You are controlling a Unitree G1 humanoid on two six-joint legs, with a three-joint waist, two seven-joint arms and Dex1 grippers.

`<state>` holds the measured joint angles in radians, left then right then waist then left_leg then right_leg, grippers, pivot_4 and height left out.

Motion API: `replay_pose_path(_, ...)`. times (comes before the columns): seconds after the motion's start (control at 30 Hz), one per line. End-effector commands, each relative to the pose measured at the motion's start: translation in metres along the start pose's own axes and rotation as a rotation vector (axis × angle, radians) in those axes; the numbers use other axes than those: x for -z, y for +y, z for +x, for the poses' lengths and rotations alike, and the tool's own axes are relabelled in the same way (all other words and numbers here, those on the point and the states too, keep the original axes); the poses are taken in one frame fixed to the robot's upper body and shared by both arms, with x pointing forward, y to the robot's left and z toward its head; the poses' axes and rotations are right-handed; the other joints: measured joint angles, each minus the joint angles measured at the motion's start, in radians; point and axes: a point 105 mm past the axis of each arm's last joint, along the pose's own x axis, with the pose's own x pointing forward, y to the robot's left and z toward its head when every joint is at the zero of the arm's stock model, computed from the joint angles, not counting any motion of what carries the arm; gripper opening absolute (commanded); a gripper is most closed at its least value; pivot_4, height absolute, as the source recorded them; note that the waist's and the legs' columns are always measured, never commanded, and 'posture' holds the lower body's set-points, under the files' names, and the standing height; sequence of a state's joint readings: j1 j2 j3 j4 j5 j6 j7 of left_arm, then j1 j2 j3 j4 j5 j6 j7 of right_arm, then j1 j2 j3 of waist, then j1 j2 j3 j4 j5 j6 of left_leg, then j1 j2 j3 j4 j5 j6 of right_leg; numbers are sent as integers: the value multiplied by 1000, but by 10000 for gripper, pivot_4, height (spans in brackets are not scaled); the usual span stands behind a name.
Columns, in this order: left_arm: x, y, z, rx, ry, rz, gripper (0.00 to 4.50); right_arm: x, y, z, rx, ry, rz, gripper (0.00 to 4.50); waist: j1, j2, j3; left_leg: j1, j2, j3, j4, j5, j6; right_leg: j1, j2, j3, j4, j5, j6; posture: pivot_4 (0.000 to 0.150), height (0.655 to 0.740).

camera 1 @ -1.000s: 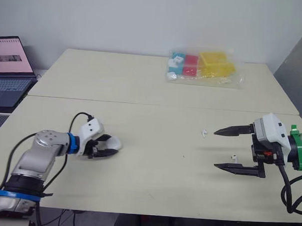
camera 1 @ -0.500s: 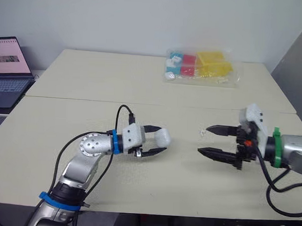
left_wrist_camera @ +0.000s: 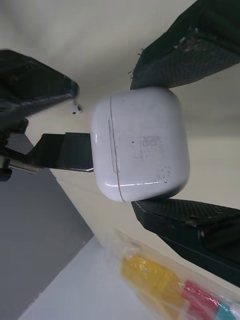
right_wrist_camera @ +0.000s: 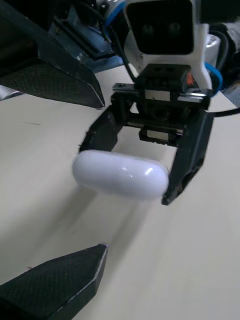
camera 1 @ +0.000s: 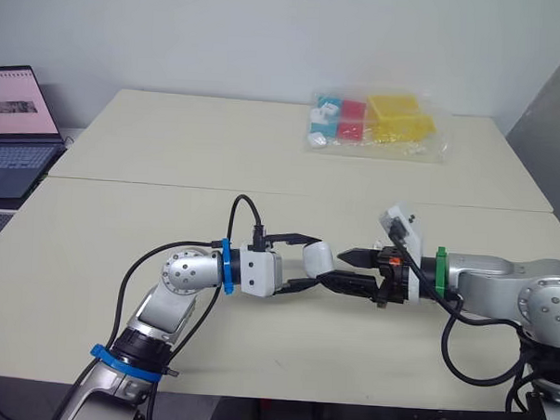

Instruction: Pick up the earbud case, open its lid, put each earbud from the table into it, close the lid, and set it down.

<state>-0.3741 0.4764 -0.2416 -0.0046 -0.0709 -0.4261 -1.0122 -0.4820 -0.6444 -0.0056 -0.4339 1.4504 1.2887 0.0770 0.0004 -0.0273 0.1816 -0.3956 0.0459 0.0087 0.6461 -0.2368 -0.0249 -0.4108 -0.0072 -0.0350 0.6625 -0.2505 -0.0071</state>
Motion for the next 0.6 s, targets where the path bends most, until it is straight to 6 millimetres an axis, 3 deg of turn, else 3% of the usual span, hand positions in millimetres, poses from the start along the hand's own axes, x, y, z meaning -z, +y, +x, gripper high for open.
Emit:
replay_pose_path(0.03,-8,7,1,-24,-30,45,28176,-3,4,0,-28,-8,15,45000,0,0,0,0,0,0,0,0,0,0,0,0,0,0,0,1500,7400)
replay_pose_path(0.3,-12,12,0,-46,-40,44,28176,-5,1,1,-33,-14,42,45000,-1,0,0,0,1,0,0,0,0,0,0,0,0,0,0,1500,7400)
replay_pose_path(0.4,-13,10,0,-40,-40,42,28176,-8,2,4,-44,-19,41,39179,-1,0,0,0,1,0,0,0,0,-1,1,0,0,0,0,1500,7400)
replay_pose_path(0.6,-18,12,2,-48,-47,34,28176,-10,6,6,-67,-29,52,17282,-1,0,0,-1,1,0,0,0,0,-1,1,0,0,0,0,1500,7400)
